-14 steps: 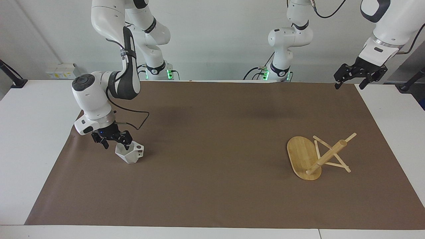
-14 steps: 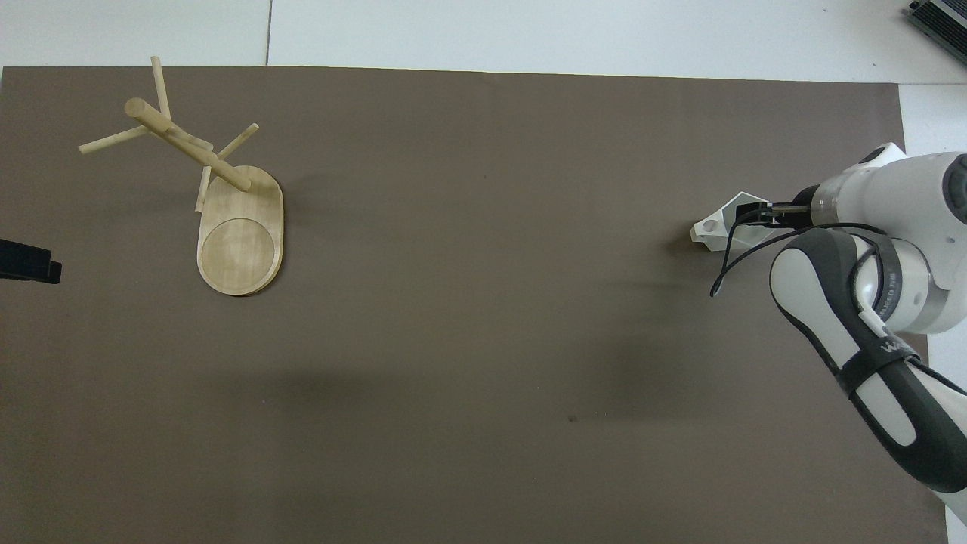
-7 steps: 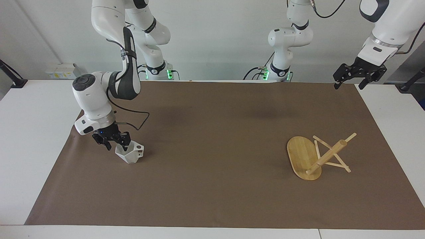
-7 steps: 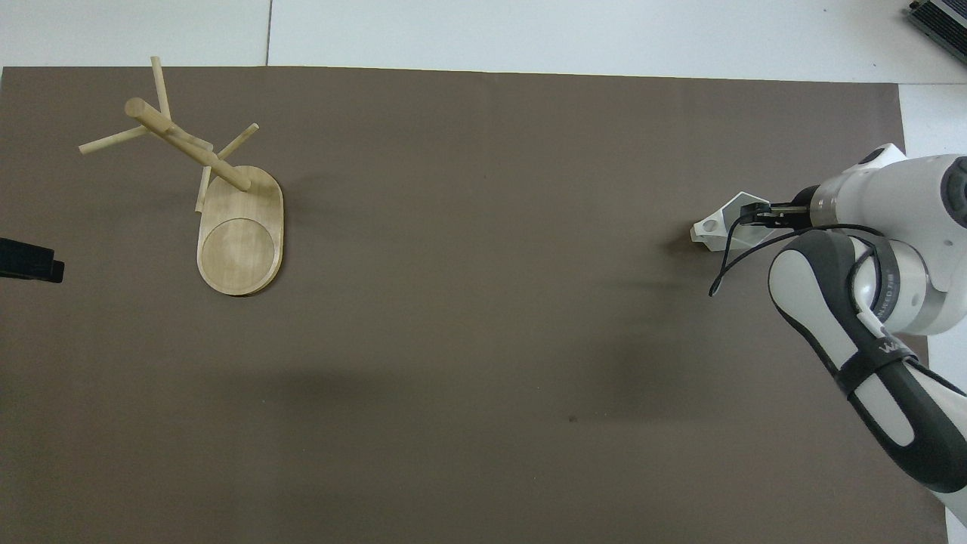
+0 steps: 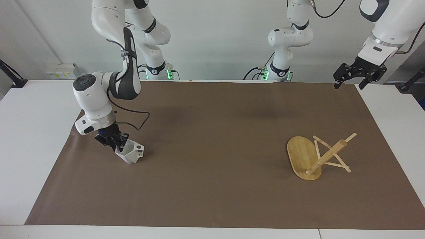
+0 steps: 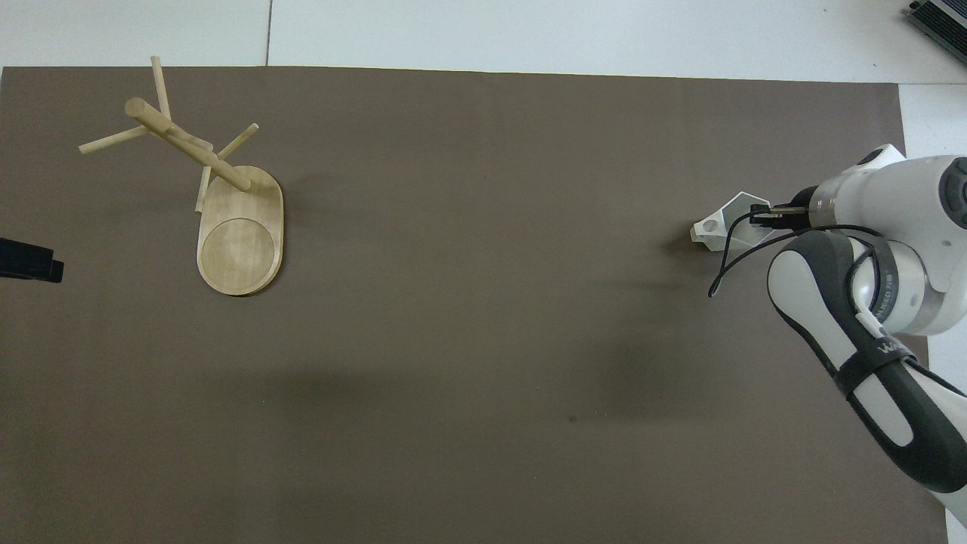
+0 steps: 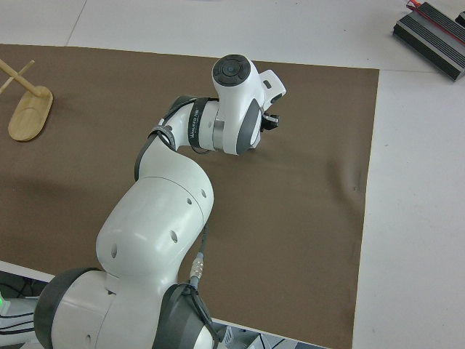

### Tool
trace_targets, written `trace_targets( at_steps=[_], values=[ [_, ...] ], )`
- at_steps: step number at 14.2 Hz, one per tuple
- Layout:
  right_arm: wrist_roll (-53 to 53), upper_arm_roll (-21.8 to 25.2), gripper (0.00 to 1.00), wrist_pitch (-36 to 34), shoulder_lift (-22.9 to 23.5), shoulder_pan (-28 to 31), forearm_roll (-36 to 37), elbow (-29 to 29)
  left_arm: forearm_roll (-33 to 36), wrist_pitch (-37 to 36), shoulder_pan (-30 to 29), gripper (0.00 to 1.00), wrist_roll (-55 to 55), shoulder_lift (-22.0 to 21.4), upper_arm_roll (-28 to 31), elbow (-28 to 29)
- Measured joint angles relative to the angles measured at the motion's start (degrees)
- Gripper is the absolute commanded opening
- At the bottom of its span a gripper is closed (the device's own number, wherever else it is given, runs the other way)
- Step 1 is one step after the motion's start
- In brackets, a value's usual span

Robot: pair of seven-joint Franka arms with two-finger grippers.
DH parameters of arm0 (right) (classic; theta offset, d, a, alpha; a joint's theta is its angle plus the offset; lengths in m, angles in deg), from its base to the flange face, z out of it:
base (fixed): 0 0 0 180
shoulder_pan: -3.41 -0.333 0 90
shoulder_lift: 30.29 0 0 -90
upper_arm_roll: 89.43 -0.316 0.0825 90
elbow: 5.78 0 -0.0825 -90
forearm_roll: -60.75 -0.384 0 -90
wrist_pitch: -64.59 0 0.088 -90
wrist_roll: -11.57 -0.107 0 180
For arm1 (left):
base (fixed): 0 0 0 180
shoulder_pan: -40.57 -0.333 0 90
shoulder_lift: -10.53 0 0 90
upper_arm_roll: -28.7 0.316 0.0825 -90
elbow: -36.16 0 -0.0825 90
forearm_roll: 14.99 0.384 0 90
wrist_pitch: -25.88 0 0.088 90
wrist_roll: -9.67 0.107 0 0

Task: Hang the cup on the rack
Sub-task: 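Reach the right gripper to the white cup and close on it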

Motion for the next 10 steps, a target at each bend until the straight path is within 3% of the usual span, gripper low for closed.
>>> trace_targets(
  at_steps=[10],
  values=[
    [0.0, -0.04, 0.0, -0.88, -0.03, -0.2, -0.01, -0.44, 0.0, 0.0, 0.0, 1.0, 0.0, -0.05, -0.04, 0.0]
  ],
)
